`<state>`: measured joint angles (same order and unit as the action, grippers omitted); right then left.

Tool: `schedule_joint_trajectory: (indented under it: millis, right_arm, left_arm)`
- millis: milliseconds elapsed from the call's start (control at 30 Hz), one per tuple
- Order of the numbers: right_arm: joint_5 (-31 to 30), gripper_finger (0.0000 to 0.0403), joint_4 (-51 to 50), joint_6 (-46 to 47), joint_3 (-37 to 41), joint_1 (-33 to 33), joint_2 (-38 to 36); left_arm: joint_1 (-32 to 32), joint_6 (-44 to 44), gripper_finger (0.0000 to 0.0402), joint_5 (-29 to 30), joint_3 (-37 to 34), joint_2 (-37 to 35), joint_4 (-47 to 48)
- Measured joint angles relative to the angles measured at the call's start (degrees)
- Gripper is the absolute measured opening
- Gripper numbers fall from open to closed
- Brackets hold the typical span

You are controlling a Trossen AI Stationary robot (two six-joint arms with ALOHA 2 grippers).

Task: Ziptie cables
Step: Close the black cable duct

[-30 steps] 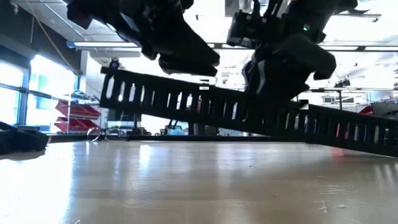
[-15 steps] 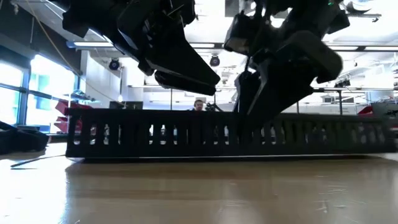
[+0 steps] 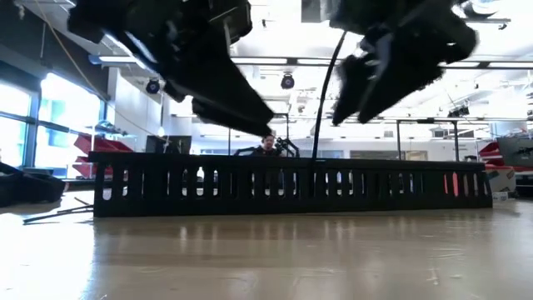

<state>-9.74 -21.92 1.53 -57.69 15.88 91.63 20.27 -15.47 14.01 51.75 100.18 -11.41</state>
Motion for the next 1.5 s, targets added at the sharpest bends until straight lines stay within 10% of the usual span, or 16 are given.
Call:
schedule_joint_trajectory:
  millis: [233, 633, 800, 967, 1167, 1500]
  right_arm:
    - [-1.27, 0.0257, -12.80, 9.13, 6.85, 0.15, -8.82]
    - [3.59, 0.0009, -3.54, 26.16, 20.91, 0.82, -13.23]
    - [13.32, 0.0024, 1.66, 29.74, 16.93, 4.16, -12.15]
    - [10.49, 0.0027, 4.54, 21.72, 11.52, 6.74, -12.60]
    - [-1.76, 0.0027, 0.03, 21.99, 10.52, 6.01, -11.14]
    - [5.94, 0.0027, 25.10, 12.22, 13.54, -0.29, 5.01]
  left_arm:
    - [2.24, -5.33, 0.0182, 1.31, 0.00, -0.02, 2.55]
    - [-0.55, -3.61, 0.0005, 0.29, 0.31, 3.20, 6.66]
    - [-5.47, 4.65, 0.0011, 9.99, 0.09, 1.83, 9.37]
    - [-8.29, 11.03, 0.0001, 19.21, 0.11, -3.54, 11.01]
    - [-9.11, 6.95, 0.0000, 12.52, -0.07, -6.40, 11.34]
    - [-6.58, 2.96, 0.0000, 8.82, 0.56, -5.38, -1.00]
